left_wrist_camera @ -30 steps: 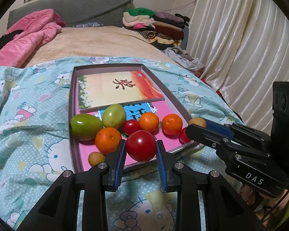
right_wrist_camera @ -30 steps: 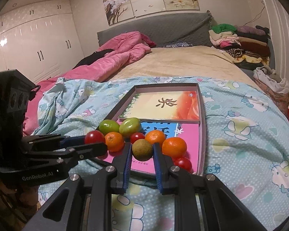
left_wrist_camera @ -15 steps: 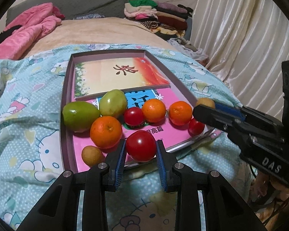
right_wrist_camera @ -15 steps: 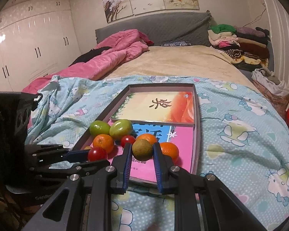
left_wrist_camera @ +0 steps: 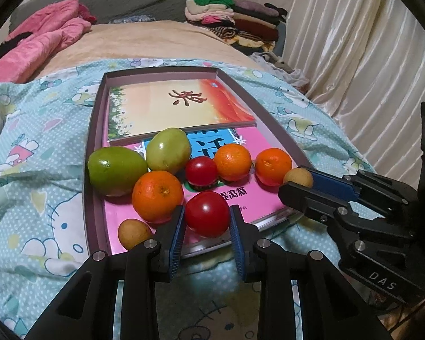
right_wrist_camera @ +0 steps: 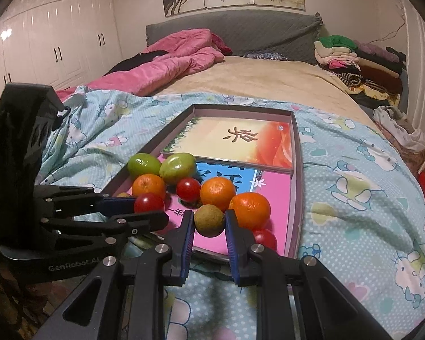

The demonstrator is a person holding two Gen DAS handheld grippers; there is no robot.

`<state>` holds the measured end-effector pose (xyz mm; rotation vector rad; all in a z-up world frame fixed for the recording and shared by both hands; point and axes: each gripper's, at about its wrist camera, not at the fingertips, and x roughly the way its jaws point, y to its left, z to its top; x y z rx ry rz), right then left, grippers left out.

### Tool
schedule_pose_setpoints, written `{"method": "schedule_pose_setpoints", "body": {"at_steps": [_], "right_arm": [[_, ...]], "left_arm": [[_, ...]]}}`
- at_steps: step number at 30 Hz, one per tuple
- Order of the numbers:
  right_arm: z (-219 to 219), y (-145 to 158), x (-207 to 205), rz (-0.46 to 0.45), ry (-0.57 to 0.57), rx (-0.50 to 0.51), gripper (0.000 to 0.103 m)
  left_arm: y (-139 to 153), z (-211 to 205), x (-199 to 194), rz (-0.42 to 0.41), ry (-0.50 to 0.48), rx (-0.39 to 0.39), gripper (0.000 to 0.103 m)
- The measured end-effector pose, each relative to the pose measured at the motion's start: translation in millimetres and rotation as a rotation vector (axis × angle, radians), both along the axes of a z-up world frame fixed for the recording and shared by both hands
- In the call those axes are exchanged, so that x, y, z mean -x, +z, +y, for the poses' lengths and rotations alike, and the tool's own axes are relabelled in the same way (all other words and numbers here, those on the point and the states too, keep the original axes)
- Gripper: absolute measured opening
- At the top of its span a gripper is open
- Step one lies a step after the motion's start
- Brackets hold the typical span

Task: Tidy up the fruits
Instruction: 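Carry the tomato with the left tool and the kiwi with the right tool over the tray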

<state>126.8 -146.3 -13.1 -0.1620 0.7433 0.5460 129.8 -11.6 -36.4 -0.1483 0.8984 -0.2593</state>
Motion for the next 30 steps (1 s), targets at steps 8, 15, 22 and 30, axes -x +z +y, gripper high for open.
{"method": "schedule_pose_setpoints", "body": {"at_steps": [8,15,22,30], "right_arm": [[1,-7,-2,0.019,-0.009,0.022,0.022],[1,-12,-5,0.038,-0.022,0.031,0.022],[-2,-15,-9,0.064,-0.040,0.017,0.022],[-4,-17,-13,0.088,-0.049,0.002,0.022]], "left_arm": [[0,-2,-1,-0.005,-0.011,-0.012,0.031],[-2,-6,-7,-0.001,-0.025,-0.021,0.031],[-5,-8,-13,0.007,-0.035,-0.025,0.031],[-6,-8,-16,0.021,-0.037,-0.022,0.031]]}}
